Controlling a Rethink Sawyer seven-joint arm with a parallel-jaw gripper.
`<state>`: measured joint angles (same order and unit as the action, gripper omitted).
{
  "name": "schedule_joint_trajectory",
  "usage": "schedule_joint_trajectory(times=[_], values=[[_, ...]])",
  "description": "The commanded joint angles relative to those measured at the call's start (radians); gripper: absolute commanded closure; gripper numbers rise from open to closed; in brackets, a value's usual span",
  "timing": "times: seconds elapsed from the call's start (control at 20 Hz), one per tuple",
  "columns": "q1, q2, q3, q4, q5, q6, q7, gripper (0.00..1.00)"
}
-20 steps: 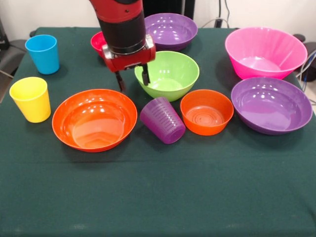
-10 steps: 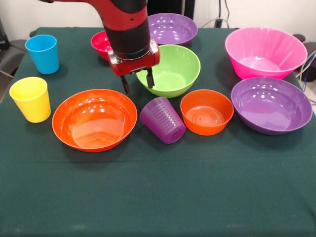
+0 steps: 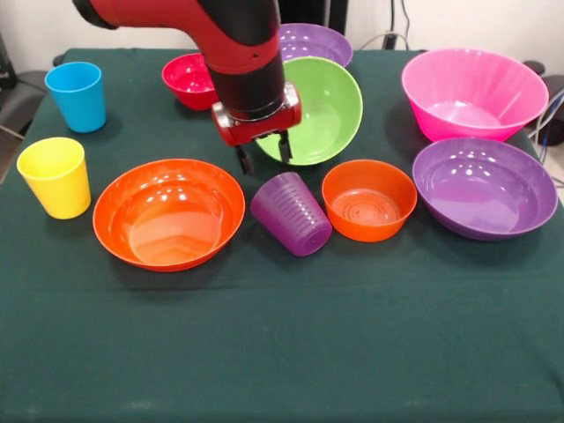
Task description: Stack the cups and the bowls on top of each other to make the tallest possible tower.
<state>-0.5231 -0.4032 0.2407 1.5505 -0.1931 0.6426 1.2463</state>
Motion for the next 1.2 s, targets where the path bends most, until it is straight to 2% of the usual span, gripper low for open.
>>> schedule_joint_trajectory(times=[0.05, 0.15, 0.4, 0.7, 0.8, 1.0, 1.1, 1.2], values=[[0.067, 0.012, 0.015, 0.068, 0.03, -0.024, 0.2, 0.0], [0.067, -0.016, 0.01, 0.105, 0.032, -0.024, 0.213, 0.0], [0.081, -0.019, 0.004, 0.107, 0.026, -0.009, 0.215, 0.0], [0.054, -0.048, 0.02, 0.167, 0.01, -0.025, 0.204, 0.0], [0.054, -0.065, 0.037, 0.15, -0.014, -0.014, 0.157, 0.0], [0.084, -0.124, 0.048, 0.043, -0.082, 0.059, 0.034, 0.0], [0.068, -0.164, 0.063, 0.036, -0.109, 0.058, -0.024, 0.0], [0.013, -0.203, 0.125, 0.065, -0.118, 0.018, -0.093, 0.0]])
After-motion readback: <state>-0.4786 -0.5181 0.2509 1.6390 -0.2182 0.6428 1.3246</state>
